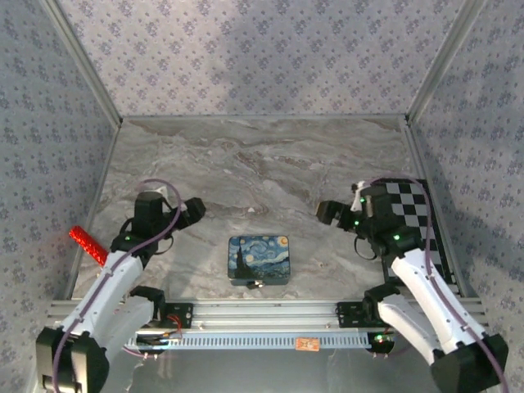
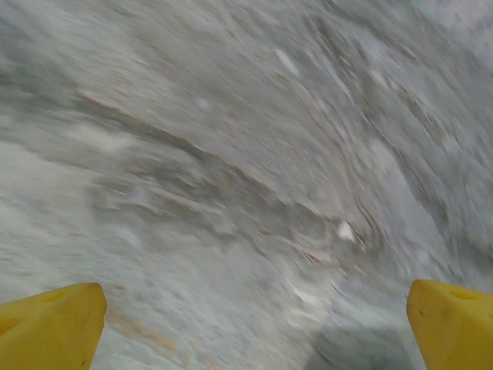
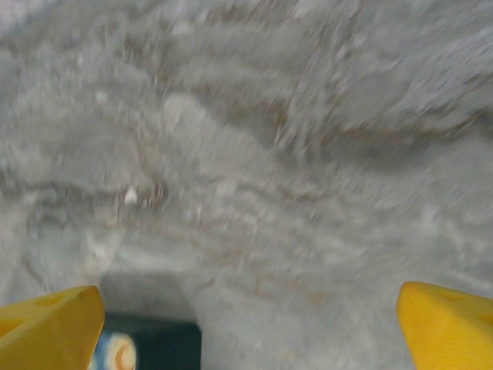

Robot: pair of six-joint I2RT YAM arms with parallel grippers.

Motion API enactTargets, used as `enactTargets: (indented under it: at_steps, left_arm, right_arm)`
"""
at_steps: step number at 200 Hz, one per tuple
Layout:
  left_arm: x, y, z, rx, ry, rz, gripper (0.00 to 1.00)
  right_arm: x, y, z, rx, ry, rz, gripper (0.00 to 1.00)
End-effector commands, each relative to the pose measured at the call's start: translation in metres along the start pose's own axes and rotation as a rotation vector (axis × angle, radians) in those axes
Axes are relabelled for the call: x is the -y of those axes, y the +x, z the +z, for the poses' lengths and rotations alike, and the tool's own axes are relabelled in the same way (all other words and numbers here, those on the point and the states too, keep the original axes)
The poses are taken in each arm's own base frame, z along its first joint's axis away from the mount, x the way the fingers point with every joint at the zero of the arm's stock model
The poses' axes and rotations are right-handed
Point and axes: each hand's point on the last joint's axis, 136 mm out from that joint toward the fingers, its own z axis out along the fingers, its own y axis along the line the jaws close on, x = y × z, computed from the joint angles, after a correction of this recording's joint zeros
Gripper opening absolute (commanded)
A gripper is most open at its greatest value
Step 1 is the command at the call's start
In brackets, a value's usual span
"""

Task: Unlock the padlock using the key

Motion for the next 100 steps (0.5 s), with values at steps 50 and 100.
enactTargets:
  at_steps: [50, 100]
  left_arm:
    - [0.047, 0.009, 0.006, -0.017, 0.063, 0.135, 1.0]
    - [0.054, 0.009, 0.012, -0.009, 0.081, 0.152, 1.0]
  right_arm:
    - [0.027, 0.093, -0.013, -0.308, 0.279, 0.061, 0.89]
    - [0.035, 0.127, 0.013, -0.339, 0.24, 0.161, 0.72]
